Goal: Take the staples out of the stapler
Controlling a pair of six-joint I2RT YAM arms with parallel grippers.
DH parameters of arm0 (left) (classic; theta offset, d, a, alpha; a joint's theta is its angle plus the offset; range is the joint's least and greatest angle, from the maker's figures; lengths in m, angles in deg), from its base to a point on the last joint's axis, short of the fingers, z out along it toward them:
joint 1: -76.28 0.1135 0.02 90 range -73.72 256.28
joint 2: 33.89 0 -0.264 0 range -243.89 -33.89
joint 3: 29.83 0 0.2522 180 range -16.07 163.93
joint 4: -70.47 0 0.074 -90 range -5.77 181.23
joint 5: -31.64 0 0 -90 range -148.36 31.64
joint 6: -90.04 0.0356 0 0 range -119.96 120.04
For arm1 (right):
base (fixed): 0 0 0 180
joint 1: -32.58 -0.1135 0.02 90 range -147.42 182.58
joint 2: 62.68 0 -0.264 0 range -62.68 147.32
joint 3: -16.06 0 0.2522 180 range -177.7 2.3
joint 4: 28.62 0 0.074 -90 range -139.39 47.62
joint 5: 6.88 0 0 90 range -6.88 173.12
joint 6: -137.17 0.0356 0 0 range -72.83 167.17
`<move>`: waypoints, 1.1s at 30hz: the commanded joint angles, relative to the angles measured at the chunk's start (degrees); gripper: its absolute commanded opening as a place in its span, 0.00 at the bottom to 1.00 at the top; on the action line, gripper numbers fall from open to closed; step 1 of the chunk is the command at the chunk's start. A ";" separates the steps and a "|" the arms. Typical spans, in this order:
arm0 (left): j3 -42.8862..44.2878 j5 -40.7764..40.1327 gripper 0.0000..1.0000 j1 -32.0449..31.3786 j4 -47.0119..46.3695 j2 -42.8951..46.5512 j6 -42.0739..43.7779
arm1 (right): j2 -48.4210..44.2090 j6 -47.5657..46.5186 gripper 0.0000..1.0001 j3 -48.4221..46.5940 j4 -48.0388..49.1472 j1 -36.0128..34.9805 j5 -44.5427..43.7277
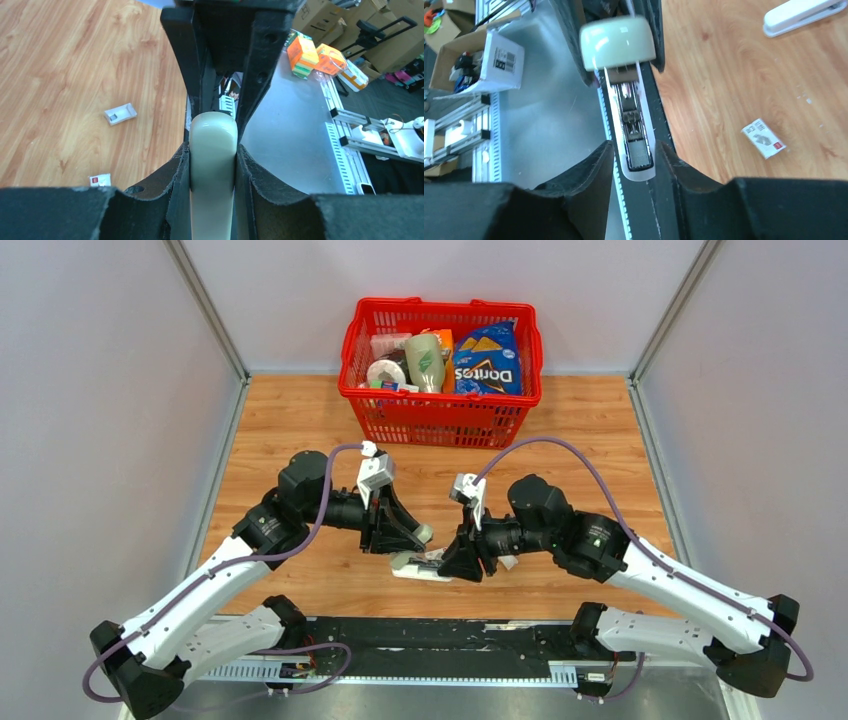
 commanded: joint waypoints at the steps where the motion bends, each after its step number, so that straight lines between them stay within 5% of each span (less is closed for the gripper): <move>1: 0.06 -2.78 0.00 -0.05 -1.97 -0.02 2.36 | 0.16 -1.63 0.44 -5.13 -1.66 -0.26 -7.50; 3: 0.15 -3.57 0.00 -0.05 -0.91 -0.10 2.98 | 0.16 -2.86 0.50 -6.27 -3.59 -0.35 -9.78; 9: 0.41 -8.22 0.00 -0.05 1.20 -0.10 3.60 | -0.10 -3.92 0.49 -9.09 -6.06 -0.35 -16.99; 12: 0.68 -13.21 0.00 -0.05 1.02 -0.10 2.37 | 1.04 -3.83 0.37 -9.18 -4.31 -0.26 -19.89; 17: -1.43 -19.90 0.00 -0.05 -1.96 0.51 0.17 | 5.60 -3.04 0.00 -9.18 -0.18 -0.35 -26.22; 33: -3.63 -30.20 0.00 -0.05 -4.42 -0.63 -5.01 | 12.38 -0.14 0.00 -0.57 19.42 -0.35 -27.02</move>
